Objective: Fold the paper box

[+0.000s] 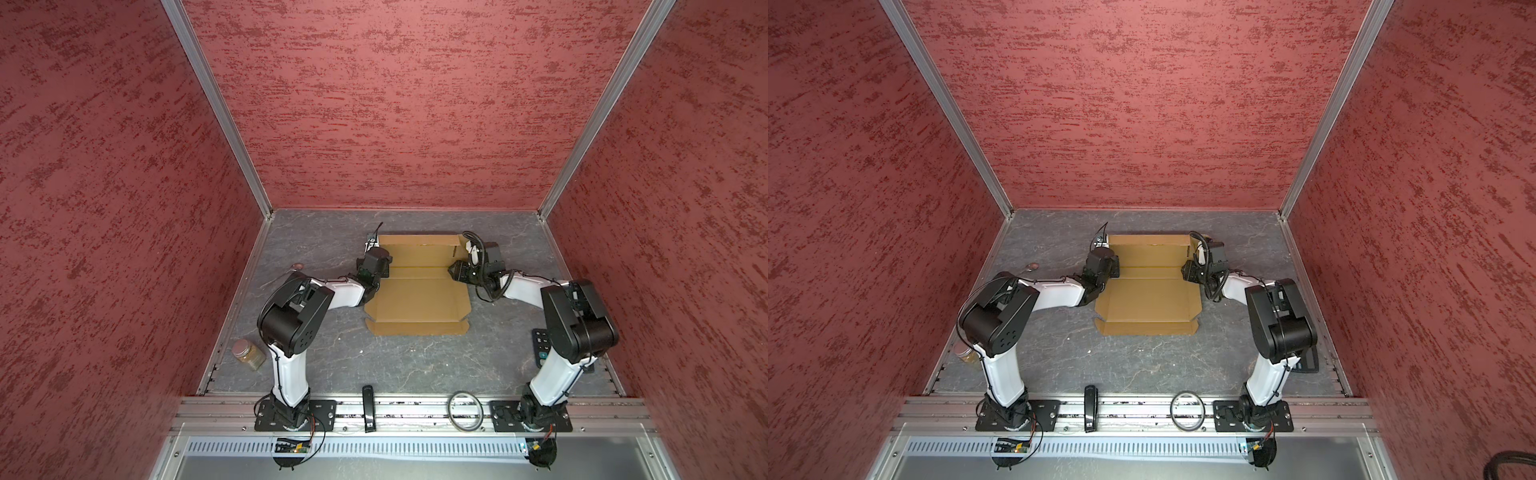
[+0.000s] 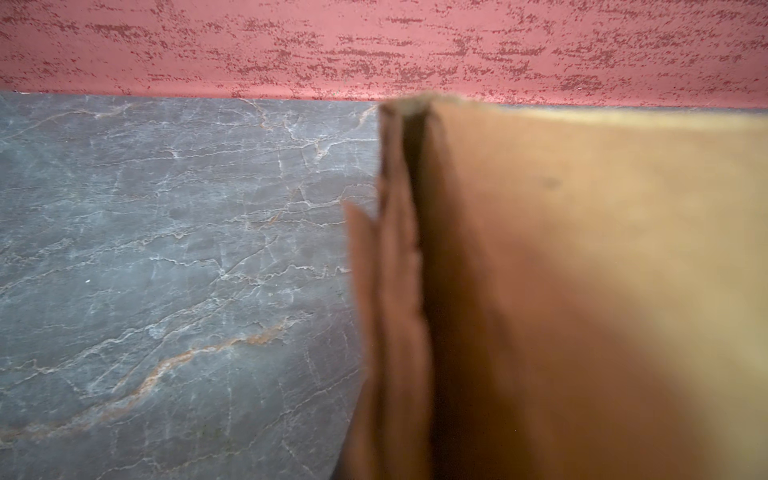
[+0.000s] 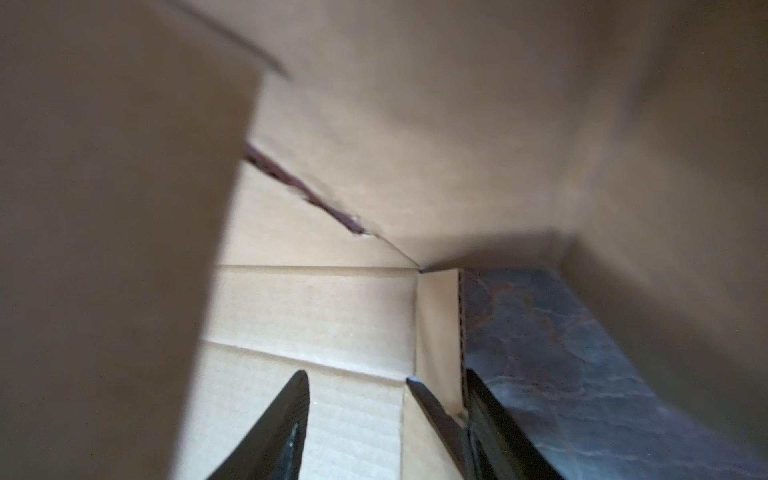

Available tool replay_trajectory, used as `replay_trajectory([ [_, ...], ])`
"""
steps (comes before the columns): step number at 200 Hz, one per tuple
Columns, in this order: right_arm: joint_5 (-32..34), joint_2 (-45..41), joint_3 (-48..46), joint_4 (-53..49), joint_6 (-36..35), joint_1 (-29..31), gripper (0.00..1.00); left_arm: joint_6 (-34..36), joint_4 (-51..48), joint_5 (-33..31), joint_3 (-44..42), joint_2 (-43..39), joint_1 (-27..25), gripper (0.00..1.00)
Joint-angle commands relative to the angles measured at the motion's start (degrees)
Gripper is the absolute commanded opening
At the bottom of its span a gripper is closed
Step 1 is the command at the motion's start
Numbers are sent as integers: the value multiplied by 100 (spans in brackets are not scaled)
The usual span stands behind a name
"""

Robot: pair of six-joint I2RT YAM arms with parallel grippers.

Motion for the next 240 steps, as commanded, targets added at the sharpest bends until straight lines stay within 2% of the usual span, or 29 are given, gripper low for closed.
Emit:
replay_trajectory([
  [1,-253,-188,149,142,-112,11,58,-3,-361,124,56,217,5,4],
  [163,-260,-175,177,163,-236,359,58,-187,-567,76,190,274,-48,3],
  [201,66,-608,109,-165,-407,357,59,-199,-629,36,203,247,-13,3],
  [240,502,-1423,57,-905,-700,346,60,-212,-651,45,191,213,31,3],
])
